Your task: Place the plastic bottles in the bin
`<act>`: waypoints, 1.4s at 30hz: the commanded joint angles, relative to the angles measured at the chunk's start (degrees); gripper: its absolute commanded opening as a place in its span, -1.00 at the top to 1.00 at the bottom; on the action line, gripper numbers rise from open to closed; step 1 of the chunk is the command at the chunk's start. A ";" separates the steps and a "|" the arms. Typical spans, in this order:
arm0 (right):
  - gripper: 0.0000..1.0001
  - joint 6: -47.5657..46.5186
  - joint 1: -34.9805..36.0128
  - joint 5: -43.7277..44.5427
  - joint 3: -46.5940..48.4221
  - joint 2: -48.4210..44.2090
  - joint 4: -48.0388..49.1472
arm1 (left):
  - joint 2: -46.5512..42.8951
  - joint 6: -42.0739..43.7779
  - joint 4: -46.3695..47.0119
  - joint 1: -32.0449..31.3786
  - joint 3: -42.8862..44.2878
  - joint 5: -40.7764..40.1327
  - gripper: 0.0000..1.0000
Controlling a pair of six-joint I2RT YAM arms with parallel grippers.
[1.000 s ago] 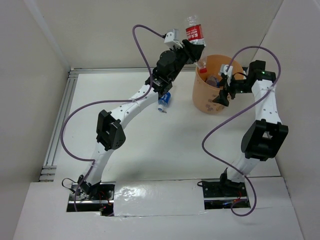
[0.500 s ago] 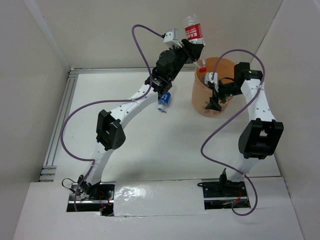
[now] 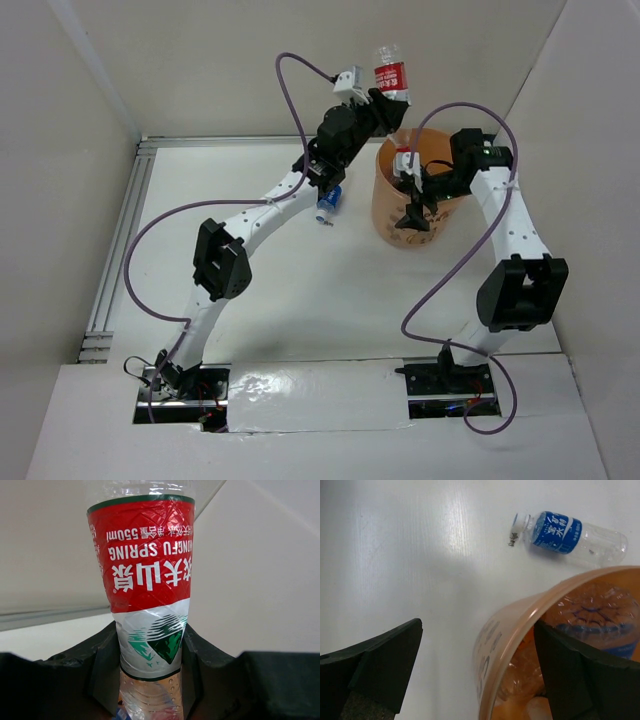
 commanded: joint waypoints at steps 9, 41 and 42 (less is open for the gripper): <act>-1.00 12.17 -9.87 -3.69 -10.85 -17.51 13.86 | 1.95 3.49 -1.33 -1.48 -2.56 2.67 -0.04; -0.24 54.44 -30.26 -9.40 -16.58 -24.02 44.19 | -7.46 13.07 -22.79 10.29 -21.86 -2.86 -0.80; -0.24 54.97 -30.26 -9.41 -16.05 -23.49 44.19 | -6.23 13.07 -22.16 10.29 -22.49 -3.38 -0.83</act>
